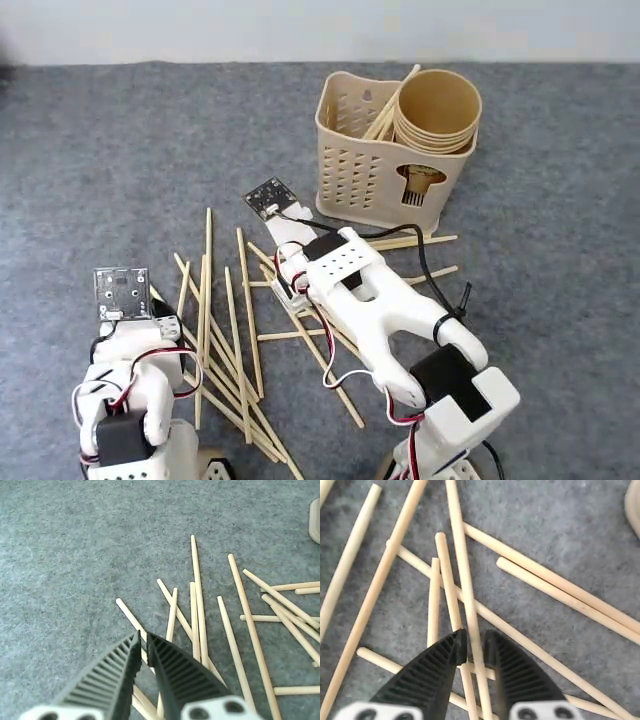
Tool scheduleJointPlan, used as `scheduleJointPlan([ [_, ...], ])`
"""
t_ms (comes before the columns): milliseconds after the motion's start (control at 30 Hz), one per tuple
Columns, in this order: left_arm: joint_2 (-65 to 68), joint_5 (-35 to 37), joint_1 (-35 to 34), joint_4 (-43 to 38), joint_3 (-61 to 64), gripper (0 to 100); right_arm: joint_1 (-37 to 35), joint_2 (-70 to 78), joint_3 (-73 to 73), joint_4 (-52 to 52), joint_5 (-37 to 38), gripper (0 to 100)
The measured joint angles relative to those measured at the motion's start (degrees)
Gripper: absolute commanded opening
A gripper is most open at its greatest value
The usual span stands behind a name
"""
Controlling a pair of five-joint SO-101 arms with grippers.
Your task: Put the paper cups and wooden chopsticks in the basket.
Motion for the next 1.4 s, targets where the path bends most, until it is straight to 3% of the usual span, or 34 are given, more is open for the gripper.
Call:
scheduleJointPlan([
  [667,0.00,0.00,0.00,0.00,0.00,2,-2.90,0.00,-8.44,14.86,0.00,11.2],
  [1400,0.00,0.00,0.00,0.70,0.00,2,-3.34,10.64,-17.05,16.53,0.09,11.2],
])
